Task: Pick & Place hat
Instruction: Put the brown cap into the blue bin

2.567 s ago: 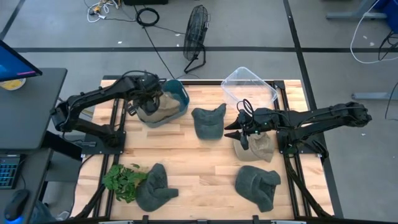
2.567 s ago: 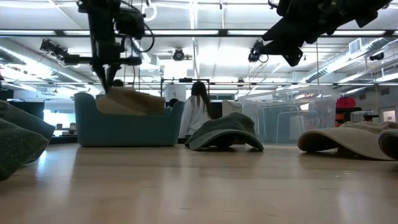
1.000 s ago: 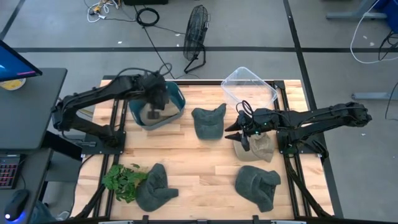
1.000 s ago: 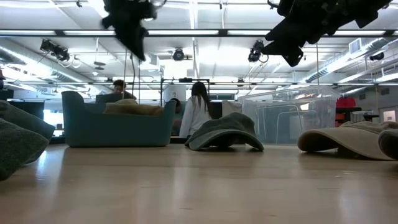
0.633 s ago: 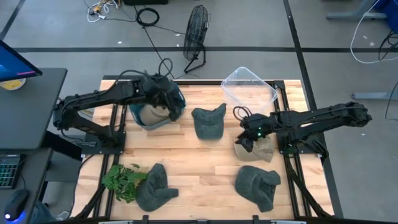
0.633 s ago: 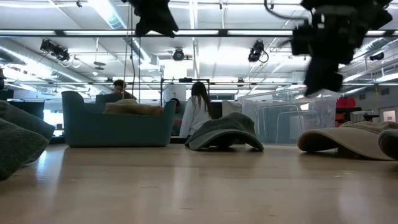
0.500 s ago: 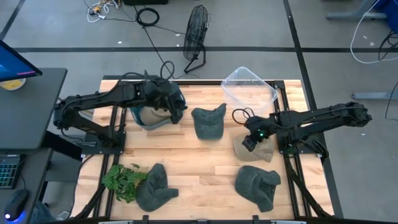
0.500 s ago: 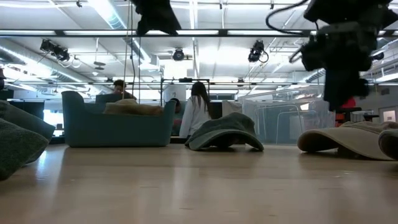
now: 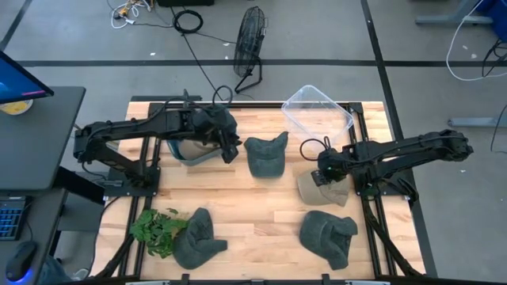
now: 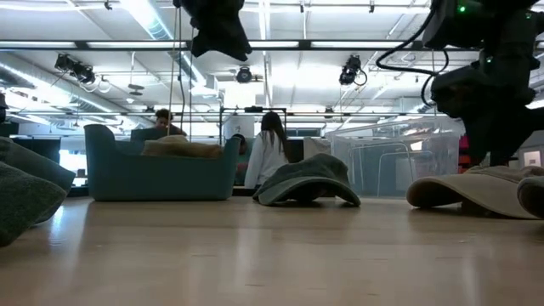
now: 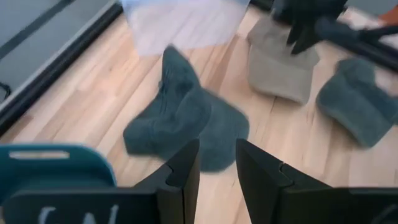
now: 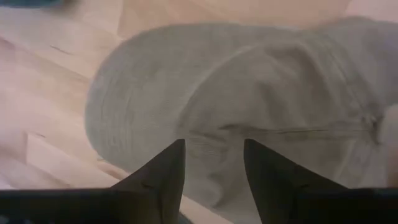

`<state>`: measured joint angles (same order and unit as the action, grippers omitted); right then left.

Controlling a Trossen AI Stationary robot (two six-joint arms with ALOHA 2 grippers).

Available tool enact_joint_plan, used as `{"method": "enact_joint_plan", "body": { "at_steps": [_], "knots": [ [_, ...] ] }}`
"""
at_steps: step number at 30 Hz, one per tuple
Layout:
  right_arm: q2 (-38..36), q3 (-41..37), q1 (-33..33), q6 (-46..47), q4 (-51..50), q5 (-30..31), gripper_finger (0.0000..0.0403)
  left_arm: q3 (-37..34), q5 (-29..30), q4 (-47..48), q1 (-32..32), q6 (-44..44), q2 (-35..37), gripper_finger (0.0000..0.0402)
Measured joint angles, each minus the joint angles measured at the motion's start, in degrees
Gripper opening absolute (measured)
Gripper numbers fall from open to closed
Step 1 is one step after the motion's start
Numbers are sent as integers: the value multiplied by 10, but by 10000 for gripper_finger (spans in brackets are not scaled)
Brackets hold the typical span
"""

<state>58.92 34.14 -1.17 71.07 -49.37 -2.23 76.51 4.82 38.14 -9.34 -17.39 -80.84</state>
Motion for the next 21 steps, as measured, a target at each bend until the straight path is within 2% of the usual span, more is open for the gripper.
{"method": "enact_joint_plan", "body": {
  "at_steps": [12,15,19,21],
  "knots": [
    [6,-68,0,7,101,-15,158,0,0,-1,12,0,-9,108],
    [7,-72,0,0,117,-17,123,0,0,-1,12,0,-8,108],
    [7,-73,0,-29,139,-18,39,0,0,-2,12,-8,-8,108],
    [7,-73,0,-42,159,-19,13,0,0,-2,12,-30,-8,108]
  ]
}}
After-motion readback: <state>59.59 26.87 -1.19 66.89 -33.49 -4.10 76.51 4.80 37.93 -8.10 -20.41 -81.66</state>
